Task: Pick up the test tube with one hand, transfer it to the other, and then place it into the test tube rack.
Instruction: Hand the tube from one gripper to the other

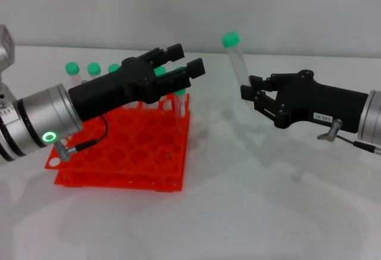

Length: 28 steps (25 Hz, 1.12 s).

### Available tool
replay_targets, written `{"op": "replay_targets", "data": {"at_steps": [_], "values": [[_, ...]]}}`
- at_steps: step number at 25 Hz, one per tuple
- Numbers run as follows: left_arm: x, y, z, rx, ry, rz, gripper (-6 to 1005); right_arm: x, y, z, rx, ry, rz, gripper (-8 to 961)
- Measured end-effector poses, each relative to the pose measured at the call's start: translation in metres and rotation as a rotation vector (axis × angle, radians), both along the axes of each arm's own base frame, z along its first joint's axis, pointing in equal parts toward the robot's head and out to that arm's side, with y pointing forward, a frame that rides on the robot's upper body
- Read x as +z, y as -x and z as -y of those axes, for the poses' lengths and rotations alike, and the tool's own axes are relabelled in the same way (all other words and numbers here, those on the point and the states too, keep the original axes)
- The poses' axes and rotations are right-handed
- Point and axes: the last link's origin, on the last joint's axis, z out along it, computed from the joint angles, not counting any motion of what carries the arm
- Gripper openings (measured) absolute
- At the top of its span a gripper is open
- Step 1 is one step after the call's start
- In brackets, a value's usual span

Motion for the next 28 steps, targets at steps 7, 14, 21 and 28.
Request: {"op": "replay_targets", "data": {"at_steps": [7, 14, 21, 28], "values": [[-0.004, -0.004, -0.004, 0.004, 0.0, -0.01, 764, -0.002, 0.011, 0.008, 0.069, 0.042, -0.033, 246], [-0.015, -0.014, -0.004, -0.032, 0.033, -0.033, 763, -0.006, 0.019, 0.005, 0.091, 0.052, -0.028, 251], [-0.023, -0.018, -0.001, -0.049, 0.055, -0.044, 762, -0.009, 0.019, 0.006, 0.088, 0.061, -0.022, 255], [-0.021, -0.019, 0.001, -0.063, 0.049, -0.026, 761, -0.011, 0.013, 0.006, 0.067, 0.072, -0.02, 259]]}}
